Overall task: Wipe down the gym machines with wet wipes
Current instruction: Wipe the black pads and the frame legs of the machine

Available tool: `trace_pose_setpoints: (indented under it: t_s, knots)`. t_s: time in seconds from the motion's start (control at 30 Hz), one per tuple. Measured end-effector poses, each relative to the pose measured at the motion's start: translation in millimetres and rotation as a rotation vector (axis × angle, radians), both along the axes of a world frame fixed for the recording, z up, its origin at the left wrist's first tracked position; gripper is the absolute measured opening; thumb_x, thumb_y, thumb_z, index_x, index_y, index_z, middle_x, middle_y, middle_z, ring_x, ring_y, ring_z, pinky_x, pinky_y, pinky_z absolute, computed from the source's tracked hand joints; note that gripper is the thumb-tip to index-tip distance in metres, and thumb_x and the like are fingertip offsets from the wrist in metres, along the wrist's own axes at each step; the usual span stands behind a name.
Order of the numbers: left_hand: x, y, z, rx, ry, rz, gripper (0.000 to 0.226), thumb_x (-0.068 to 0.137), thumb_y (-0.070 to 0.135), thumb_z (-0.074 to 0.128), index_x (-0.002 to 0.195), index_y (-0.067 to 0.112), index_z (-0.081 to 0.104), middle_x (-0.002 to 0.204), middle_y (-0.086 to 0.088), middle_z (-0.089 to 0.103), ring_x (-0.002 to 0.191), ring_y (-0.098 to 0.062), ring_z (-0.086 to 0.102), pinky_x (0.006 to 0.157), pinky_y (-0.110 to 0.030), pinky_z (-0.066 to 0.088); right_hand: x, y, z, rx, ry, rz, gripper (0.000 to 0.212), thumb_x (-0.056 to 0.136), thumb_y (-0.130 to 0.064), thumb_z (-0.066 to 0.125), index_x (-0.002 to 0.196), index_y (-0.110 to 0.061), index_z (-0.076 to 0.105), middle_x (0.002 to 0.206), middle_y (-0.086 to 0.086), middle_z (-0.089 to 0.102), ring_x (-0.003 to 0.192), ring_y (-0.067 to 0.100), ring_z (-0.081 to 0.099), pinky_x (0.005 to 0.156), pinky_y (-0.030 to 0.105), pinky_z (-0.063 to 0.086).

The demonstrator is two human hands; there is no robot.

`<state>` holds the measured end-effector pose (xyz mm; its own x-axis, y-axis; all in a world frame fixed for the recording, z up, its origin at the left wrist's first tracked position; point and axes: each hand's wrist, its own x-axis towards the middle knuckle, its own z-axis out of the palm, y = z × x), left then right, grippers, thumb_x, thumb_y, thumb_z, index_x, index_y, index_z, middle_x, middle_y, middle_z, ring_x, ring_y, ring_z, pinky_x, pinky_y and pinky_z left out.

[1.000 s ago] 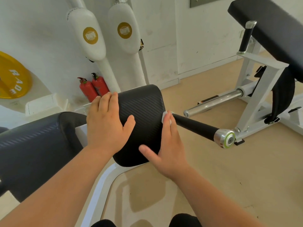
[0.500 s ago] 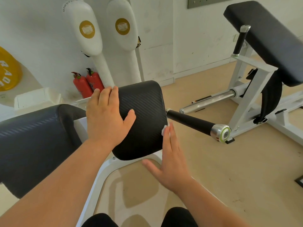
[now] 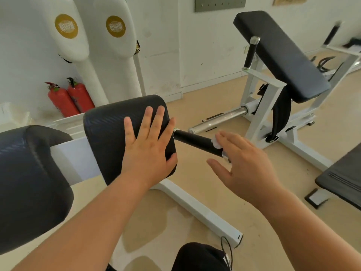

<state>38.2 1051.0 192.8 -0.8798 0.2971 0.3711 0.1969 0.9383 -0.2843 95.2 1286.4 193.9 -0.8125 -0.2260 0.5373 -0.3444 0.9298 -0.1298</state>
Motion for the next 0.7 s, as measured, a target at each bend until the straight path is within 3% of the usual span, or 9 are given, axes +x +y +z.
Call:
trace_pose_setpoints:
  t_s: [0.03,0.1,0.2,0.43,0.57,0.63,0.7]
  knots:
    - [-1.4,-1.2,-1.7,-0.007,0.006,0.003,0.085,0.090,0.067,0.032,0.162,0.030,0.006,0.168,-0.008,-0.014,0.154,-0.031,-0.019,0.117,-0.068,-0.007,1.6,4.0,-7.7,-0.063,0.073,0.068,0.050,0.101,-0.037,0.056,0.138,-0.003,0.060,0.135,0.008,0.062,0.118,0.024,0.062,0.104,0.040,0.053]
    - [-3.1,-1.1,-1.9,0.005,0.009,-0.008,0.085,0.088,0.068,0.031,0.162,0.030,0.009,0.168,-0.008,-0.013,0.154,-0.031,-0.018,0.117,-0.068,-0.008,3.3,8.5,-16.0,-0.194,0.230,0.143,0.028,0.101,-0.014,0.060,0.123,0.000,0.070,0.120,0.009,0.069,0.105,0.023,0.066,0.095,0.034,0.055]
    - [-2.1,-1.0,-1.6,0.026,0.022,-0.037,0.085,0.088,0.068,0.034,0.161,0.030,0.014,0.169,-0.008,-0.008,0.155,-0.030,-0.013,0.118,-0.067,-0.008,2.7,14.0,-14.9,-0.268,0.295,0.171,0.020,0.097,-0.009,0.066,0.113,-0.001,0.076,0.112,0.007,0.073,0.099,0.023,0.070,0.090,0.033,0.057]
    - [-0.3,-0.5,0.4,0.077,-0.004,-0.039,0.083,0.089,0.068,0.036,0.160,0.031,0.017,0.169,-0.007,-0.008,0.155,-0.029,-0.014,0.119,-0.067,-0.005,21.0,25.7,-34.2,-0.621,0.236,0.042,0.026,0.095,-0.012,0.069,0.119,-0.007,0.074,0.124,0.003,0.071,0.113,0.010,0.069,0.097,0.031,0.057]
    - [7.1,13.6,4.2,0.211,-0.016,-0.081,0.083,0.084,0.067,0.033,0.158,0.029,0.022,0.169,-0.008,-0.001,0.155,-0.029,-0.011,0.119,-0.066,-0.009,28.9,-4.8,-50.9,-0.494,0.307,0.078,0.041,0.094,0.001,0.067,0.134,0.004,0.061,0.145,0.015,0.057,0.140,0.027,0.052,0.115,0.040,0.044]
    - [20.5,32.3,1.7,0.231,-0.055,-0.240,0.085,0.084,0.061,0.037,0.159,0.026,0.014,0.169,-0.006,0.003,0.156,-0.026,-0.005,0.121,-0.064,-0.004,28.1,-8.2,-58.0,-0.411,0.243,0.069,0.055,0.096,-0.006,0.065,0.147,0.007,0.045,0.157,0.020,0.041,0.151,0.032,0.034,0.122,0.047,0.034]
    - [35.1,55.4,-5.5,0.239,-0.190,-0.431,0.089,0.088,0.055,0.040,0.160,0.026,-0.002,0.170,0.000,-0.008,0.156,-0.019,-0.008,0.124,-0.059,0.001,30.1,-8.4,-68.0,-0.365,0.183,0.020,0.066,0.099,-0.017,0.059,0.153,0.008,0.031,0.164,0.023,0.028,0.155,0.034,0.022,0.124,0.052,0.026]
